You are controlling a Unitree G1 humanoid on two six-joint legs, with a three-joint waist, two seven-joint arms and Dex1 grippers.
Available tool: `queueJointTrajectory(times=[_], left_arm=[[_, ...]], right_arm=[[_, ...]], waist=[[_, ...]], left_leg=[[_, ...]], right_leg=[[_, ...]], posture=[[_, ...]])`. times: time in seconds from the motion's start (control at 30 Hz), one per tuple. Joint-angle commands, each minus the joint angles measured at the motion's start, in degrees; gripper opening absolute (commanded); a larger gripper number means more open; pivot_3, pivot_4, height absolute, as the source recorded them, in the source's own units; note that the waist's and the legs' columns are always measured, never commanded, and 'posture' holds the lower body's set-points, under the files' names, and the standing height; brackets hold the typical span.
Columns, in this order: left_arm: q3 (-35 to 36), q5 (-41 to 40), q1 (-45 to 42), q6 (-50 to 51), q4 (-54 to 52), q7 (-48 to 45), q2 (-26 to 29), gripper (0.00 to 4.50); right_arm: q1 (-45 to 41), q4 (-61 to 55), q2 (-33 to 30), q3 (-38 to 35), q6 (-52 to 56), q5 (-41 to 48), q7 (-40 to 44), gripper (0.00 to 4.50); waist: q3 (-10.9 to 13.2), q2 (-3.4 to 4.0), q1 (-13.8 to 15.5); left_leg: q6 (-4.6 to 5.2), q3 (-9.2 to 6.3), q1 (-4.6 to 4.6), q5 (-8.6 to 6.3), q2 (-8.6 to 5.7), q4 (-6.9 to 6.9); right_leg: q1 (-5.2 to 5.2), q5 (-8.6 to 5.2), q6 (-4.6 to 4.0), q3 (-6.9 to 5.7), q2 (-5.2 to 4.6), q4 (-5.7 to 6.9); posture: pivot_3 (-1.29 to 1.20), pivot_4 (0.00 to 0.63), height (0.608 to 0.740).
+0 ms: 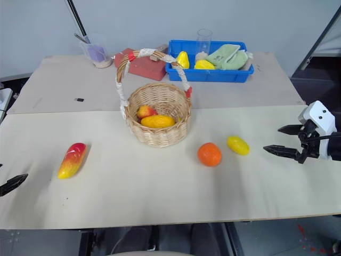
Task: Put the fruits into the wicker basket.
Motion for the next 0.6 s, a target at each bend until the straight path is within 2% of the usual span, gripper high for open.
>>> queueJointTrajectory(times=[0.03,0.33,0.6], left_arm=[[1.9,-0.7,-0.3,0.0,-1.5,0.0,-0.1,4.50],[2.9,-1.0,-2.2,-4.7,-1.1,-1.1,-1.1,4.50],[4.1,-2.4,-2.7,-4.0,-0.6,-2.4,-1.1,4.50]], right_arm=[[-0.7,-0.5,-0.7,-1.0,-1.4,-0.1,0.1,4.49],[-0.2,0.0,0.9,-0.6,-4.4,-2.1,-2.2,4.49],[-0.5,0.6,3.0,-0.9,-8.7,-3.1,-3.4,4.49]], waist=[[0.0,0.00,0.0],[0.0,0.00,0.0],[0.0,0.00,0.0]], left_leg=[[0.00,0.00,0.00,0.00,0.00,0.00],[-0.01,0.00,0.00,0.00,0.00,0.00],[-0.01,0.02,0.00,0.00,-0.01,0.00]], right_leg=[[0.00,0.00,0.00,0.00,0.00,0.00],[0.00,0.00,0.00,0.00,-0.01,0.00],[0.01,0.00,0.00,-0.02,0.07,0.00]], posture=[[0.00,0.150,0.740],[0.00,0.150,0.740],[0.00,0.150,0.740]])
